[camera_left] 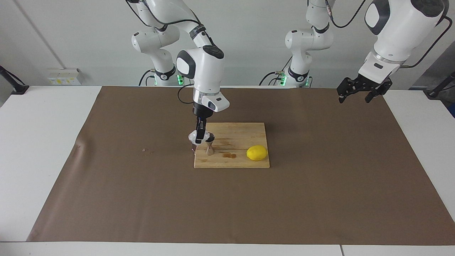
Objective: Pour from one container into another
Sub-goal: 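Tilt the white cup with the right gripper to pour into the metal cup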
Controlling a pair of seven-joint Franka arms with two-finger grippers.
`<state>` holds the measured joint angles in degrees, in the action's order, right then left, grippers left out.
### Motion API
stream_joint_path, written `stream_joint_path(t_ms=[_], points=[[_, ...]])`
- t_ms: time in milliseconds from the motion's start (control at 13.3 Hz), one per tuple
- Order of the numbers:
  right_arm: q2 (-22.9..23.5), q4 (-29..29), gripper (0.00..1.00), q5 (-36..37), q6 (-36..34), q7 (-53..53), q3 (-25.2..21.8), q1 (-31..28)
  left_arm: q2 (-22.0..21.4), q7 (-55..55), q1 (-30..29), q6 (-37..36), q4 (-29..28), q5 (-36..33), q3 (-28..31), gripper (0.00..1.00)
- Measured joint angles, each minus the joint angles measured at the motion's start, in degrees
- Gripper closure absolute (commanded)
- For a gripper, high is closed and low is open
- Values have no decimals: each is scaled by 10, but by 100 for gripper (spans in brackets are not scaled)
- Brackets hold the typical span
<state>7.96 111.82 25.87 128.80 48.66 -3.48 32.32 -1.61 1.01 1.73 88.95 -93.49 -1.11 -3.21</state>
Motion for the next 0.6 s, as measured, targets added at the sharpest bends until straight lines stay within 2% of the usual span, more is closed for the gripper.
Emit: stream_joint_path(t_ms=[302,603], points=[[-5,16,100,27,22,-11,0,0,-10,0,0,48,-32,0,0,0],[-9,30,100,38,31,-12,0,0,-16,0,0,55,-43,0,-1,0]])
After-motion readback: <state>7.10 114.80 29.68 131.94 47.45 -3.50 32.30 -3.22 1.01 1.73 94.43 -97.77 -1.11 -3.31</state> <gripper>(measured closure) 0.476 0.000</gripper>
